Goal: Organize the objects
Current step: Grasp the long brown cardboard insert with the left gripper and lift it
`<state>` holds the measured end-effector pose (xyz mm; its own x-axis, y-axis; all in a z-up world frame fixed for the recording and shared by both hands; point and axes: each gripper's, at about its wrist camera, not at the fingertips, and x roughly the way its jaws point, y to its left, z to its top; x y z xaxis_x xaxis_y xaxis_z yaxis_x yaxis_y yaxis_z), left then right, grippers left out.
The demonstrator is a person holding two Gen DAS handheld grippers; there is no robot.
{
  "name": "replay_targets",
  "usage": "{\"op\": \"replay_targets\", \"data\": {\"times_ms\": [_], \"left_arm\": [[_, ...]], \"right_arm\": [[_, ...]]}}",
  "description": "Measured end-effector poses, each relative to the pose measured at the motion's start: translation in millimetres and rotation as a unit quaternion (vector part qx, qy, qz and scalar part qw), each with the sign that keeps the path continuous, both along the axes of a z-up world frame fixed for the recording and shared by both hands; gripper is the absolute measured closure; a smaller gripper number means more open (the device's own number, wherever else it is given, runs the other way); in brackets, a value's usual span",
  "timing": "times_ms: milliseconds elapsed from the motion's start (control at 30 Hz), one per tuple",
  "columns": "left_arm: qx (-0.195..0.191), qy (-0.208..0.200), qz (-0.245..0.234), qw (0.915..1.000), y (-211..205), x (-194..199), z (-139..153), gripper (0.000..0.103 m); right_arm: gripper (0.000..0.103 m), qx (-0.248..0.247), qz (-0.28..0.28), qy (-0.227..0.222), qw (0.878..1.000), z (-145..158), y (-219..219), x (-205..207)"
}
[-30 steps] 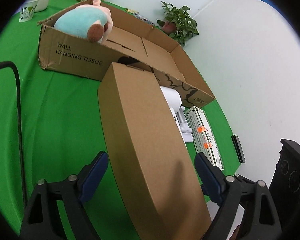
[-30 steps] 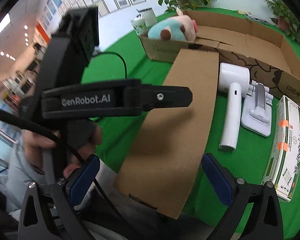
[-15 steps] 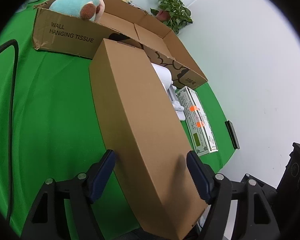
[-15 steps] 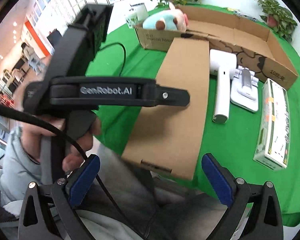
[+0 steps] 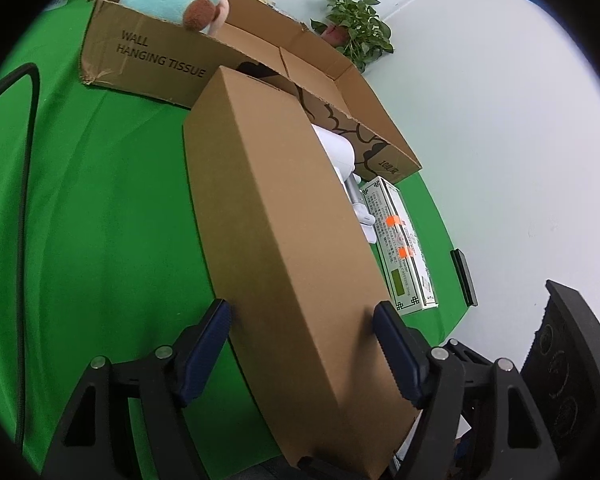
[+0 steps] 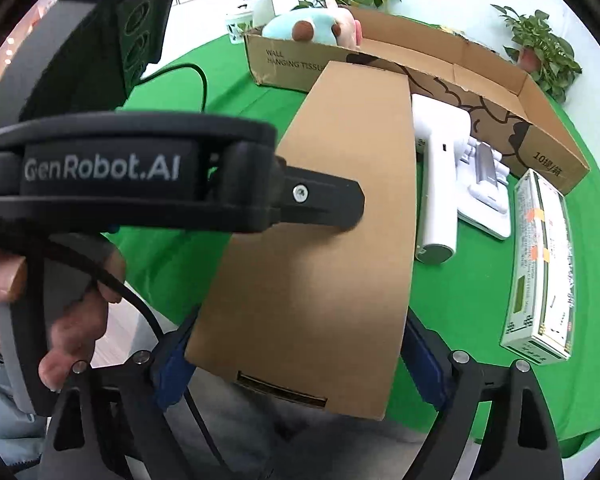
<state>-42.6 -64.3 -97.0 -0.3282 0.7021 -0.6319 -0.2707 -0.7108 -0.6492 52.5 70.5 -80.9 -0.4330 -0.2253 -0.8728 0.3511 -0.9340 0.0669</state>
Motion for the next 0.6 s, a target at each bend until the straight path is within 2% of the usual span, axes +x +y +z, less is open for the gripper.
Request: {"op": "replay_targets", "data": {"times_ms": [133, 200, 300, 433, 600], "left_arm": [[0.01, -0.001, 0.023, 0.9997, -17.7, 2.6, 4.5, 0.027], [0.019, -0.007, 0.032, 0.9993, -27.0, 3.6, 6.2, 0.027], [0.015, -0.004, 0.052, 0.9985, -37.9, 8.6, 12.3, 0.031], [-0.003, -0.01, 0.088, 0.996, -51.5, 13.9, 21.7, 0.033], [-0.062, -0.008, 0.111, 0.9919, -53.0, 17.3, 34.0, 0.034]], "right_arm": [[0.016, -0.082, -0.005, -0.018, 0.996, 2.6, 9.9, -5.5], [0.016, -0.136, 0.001, -0.031, 0.99, 4.3, 12.4, -9.2], [0.016, -0.224, 0.022, -0.063, 0.972, 2.7, 14.2, -17.2], [0.016, -0.262, 0.048, -0.076, 0.961, 0.7, 7.1, -26.1], [0.014, -0.28, 0.061, -0.086, 0.954, -2.8, 2.0, -35.2]]}}
